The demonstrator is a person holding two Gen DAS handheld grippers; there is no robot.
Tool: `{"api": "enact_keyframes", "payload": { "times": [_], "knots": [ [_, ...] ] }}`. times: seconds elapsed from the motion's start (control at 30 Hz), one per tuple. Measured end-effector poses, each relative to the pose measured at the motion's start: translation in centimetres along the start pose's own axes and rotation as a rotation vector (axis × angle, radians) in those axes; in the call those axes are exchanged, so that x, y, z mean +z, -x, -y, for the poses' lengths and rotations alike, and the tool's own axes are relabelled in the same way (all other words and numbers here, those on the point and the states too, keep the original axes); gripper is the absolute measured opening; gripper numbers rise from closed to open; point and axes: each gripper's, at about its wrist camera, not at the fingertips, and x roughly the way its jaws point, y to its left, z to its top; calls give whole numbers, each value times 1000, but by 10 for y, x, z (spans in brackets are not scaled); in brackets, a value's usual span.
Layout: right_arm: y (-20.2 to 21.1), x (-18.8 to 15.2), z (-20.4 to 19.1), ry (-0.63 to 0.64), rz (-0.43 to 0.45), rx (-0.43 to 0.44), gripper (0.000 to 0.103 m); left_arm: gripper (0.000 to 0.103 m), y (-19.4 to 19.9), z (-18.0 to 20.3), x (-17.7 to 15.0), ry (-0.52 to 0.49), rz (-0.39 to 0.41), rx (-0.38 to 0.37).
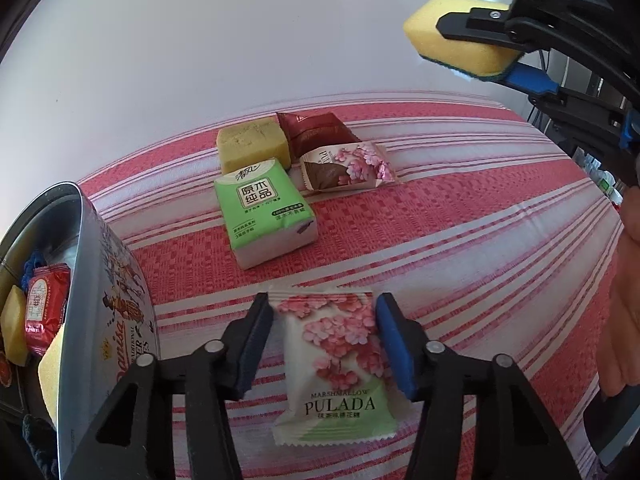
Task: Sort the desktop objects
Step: 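Grasp the yellow sponge with green scrub side with the right tool while the left tool grasps the PULADA packet, then carry the sponge and PULADA packet over the silver tin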
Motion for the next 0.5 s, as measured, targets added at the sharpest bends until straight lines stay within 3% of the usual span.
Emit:
{"api": "enact_keyframes", "payload": {
  "times": [0.27, 0.4, 0.5],
  "knots": [
    [-9, 10, 16, 10, 9, -7, 31, 53, 8, -7, -1, 61, 19, -31],
    [-12, 9, 18, 24, 15, -17, 31, 53, 20, -10, -3, 83, 88, -19],
    [-9, 7, 13, 74, 47, -50, 31, 53, 41, -9, -7, 58, 179, 35]
  ]
}}
